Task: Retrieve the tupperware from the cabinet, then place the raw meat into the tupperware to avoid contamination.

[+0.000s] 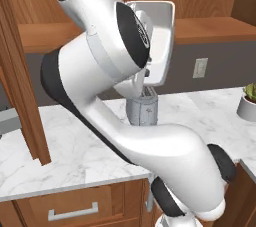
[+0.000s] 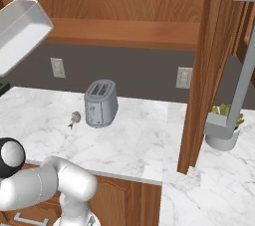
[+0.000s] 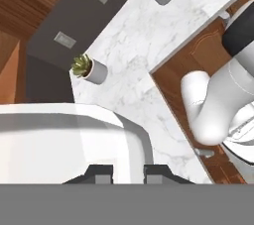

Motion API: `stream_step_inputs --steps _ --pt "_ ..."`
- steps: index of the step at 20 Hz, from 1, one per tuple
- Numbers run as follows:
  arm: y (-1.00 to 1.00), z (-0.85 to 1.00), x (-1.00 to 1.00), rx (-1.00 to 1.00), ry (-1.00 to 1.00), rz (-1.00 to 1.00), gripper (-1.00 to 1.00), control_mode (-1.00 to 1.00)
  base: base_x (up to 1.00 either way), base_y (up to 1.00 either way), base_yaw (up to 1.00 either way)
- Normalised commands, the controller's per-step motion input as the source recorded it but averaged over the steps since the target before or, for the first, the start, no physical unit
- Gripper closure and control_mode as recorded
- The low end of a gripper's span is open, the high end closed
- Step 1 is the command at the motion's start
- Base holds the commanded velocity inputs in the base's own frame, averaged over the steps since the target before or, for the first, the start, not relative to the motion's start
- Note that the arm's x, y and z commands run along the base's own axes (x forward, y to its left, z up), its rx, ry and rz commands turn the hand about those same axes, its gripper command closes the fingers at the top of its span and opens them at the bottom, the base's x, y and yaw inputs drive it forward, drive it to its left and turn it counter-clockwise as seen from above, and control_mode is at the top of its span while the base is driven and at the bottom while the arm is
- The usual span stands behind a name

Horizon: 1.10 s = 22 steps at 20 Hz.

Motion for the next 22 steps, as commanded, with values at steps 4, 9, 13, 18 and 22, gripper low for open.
stream_step_inputs --steps 4,9,13,18,22 --pt "0.34 -0.41 -0.55 0.00 0.01 0.07 1.00 -1.00 0.00 0.00 0.00" --pt "0.09 -0.38 -0.11 0.00 0.00 0.02 1.00 -1.00 0.00 0.00 0.00" --pt "0.00 -0.57 0.00 0.00 0.00 0.00 1.00 -1.00 0.00 0.00 0.00" --pt "0.08 -0.75 0.00 0.00 0.08 0.04 1.00 -1.00 0.00 0.00 0.00" --pt "0.10 -0.73 0.00 0.03 0.09 0.05 1.00 -1.00 0.00 0.00 0.00"
